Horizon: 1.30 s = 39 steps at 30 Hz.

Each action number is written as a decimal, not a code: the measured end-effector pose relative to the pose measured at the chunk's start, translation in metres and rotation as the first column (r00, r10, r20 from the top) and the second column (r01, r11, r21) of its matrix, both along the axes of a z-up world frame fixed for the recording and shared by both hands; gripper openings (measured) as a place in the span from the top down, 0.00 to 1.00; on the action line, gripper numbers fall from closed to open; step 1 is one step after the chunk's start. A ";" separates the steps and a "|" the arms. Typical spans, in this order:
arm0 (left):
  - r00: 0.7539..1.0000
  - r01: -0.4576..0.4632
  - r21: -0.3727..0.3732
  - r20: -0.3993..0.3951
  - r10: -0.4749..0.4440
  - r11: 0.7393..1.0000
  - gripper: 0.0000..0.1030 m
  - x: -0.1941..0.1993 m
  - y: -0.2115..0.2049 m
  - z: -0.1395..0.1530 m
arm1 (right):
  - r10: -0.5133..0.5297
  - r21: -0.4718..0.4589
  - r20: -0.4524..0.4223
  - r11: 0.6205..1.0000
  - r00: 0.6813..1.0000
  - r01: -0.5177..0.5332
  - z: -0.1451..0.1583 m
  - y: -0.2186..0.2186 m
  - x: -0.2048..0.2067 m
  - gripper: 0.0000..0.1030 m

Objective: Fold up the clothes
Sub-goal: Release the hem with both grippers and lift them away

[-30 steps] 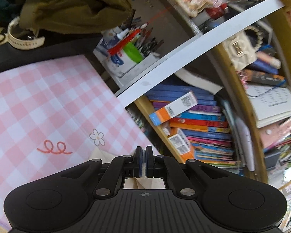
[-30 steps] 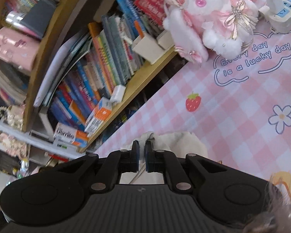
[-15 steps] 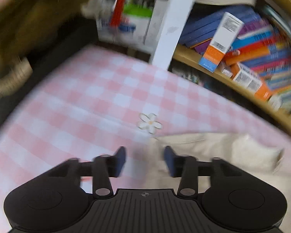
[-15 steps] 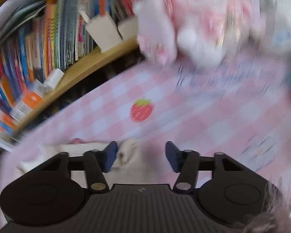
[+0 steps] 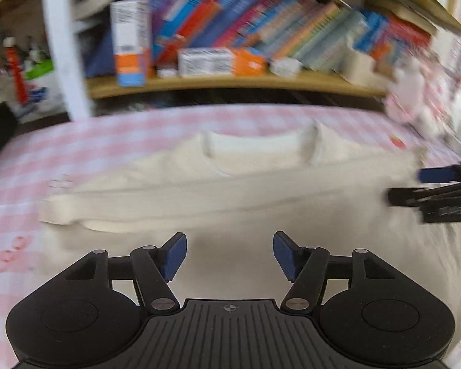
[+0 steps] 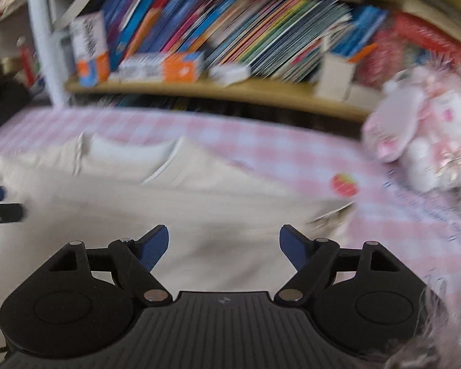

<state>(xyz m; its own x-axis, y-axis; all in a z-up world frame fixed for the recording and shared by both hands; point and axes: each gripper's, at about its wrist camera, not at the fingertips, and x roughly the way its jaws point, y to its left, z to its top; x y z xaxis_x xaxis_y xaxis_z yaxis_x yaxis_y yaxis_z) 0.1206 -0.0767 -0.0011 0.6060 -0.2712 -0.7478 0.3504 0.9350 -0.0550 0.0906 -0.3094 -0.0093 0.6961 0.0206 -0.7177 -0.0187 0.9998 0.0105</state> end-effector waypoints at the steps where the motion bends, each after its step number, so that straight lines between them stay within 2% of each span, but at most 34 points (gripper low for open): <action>1: 1.000 0.015 0.001 -0.010 -0.015 1.000 0.40 -0.002 -0.005 -0.003 | 0.009 0.001 -0.011 1.000 1.000 -0.009 -0.004 0.005 0.001 0.24; 5: 0.999 0.050 0.043 -0.014 -0.050 0.998 0.41 -0.007 -0.021 -0.013 | 0.032 -0.020 -0.079 0.999 0.996 -0.034 -0.022 0.018 0.003 0.21; 7: 0.998 0.065 0.085 0.005 -0.066 0.994 0.41 -0.009 -0.028 -0.017 | 0.035 0.000 -0.075 0.999 0.997 -0.035 -0.024 0.015 0.000 0.19; 13: 0.999 0.038 0.126 0.005 -0.039 0.991 0.41 0.008 -0.041 -0.017 | 0.097 0.001 -0.106 0.995 0.990 -0.097 -0.020 0.010 0.000 0.16; 20: 1.000 0.024 0.137 0.002 -0.025 0.990 0.40 0.044 -0.050 -0.015 | 0.126 0.000 -0.112 0.992 0.986 -0.126 -0.021 0.010 0.001 0.14; 23: 1.000 0.004 0.137 0.001 -0.004 0.991 0.36 0.063 -0.052 -0.014 | 0.135 -0.001 -0.109 0.991 0.985 -0.136 -0.022 0.012 0.003 0.13; 27: 0.991 -0.136 0.071 0.019 0.135 0.988 0.37 0.101 -0.029 -0.002 | 0.151 -0.001 -0.115 0.988 0.982 -0.152 -0.022 0.012 0.004 0.13; 31: 0.954 -0.298 -0.022 0.032 0.298 0.954 0.41 0.138 0.003 0.013 | 0.155 0.002 -0.121 0.988 0.980 -0.156 -0.022 0.012 0.005 0.13; 33: 0.949 -0.307 -0.104 0.040 0.312 0.946 0.41 0.129 0.020 0.022 | 0.156 0.003 -0.124 0.988 0.980 -0.157 -0.021 0.012 0.006 0.13; 36: 0.983 -0.163 -0.073 0.073 0.168 0.984 0.41 0.095 0.014 0.017 | 0.133 0.000 -0.136 0.991 0.982 -0.135 -0.019 0.013 0.008 0.16; 39: 0.996 -0.024 -0.013 0.084 0.025 1.000 0.41 0.065 0.004 0.009 | 0.117 0.012 -0.119 0.993 0.986 -0.117 -0.016 0.013 0.014 0.27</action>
